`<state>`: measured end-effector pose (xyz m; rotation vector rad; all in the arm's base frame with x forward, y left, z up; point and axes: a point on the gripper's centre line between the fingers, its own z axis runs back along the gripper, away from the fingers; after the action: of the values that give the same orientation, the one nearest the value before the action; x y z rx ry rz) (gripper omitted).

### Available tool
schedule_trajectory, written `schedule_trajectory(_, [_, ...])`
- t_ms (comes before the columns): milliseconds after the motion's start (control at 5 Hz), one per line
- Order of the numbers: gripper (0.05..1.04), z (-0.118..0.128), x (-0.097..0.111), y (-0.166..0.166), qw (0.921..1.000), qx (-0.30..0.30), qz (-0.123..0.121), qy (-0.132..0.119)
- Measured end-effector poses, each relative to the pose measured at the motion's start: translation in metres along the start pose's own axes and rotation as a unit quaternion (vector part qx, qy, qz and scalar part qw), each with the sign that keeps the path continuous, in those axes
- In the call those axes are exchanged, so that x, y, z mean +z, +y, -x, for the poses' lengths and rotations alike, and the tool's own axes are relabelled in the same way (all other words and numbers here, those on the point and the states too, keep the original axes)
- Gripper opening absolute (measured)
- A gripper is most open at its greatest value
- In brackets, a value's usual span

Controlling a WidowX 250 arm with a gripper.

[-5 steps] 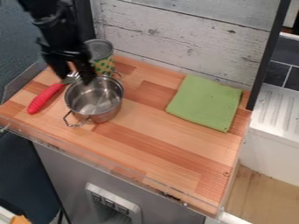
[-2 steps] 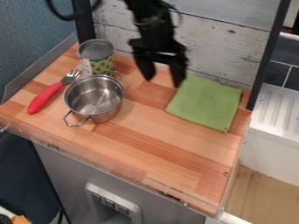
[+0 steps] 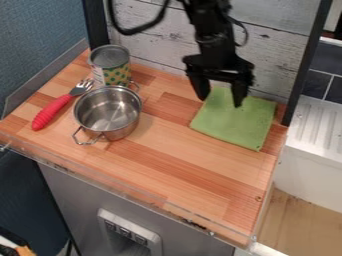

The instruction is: Moves the cleaning cloth to the lower left side of the table

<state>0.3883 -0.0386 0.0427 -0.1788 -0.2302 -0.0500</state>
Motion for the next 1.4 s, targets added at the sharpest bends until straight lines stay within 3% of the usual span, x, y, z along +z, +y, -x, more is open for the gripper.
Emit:
schedule_trajectory(400, [1.001, -0.009, -0.032, -0.009, 0.9993, -0.011, -0.027, 0.022])
schedule_trajectory(600, [1.001, -0.012, -0.039, -0.007, 0.9975, -0.026, -0.051, 0.04])
schedule_trajectory(800, [1.0, -0.001, -0.041, -0.005, 0.9961, -0.035, -0.06, 0.055])
schedule_trajectory(1000, [0.999, 0.016, -0.039, -0.008, 0.9954, -0.043, -0.051, 0.069])
schedule_trajectory(1400, [0.998, 0.083, -0.02, -0.015, 0.9927, -0.013, -0.016, 0.119])
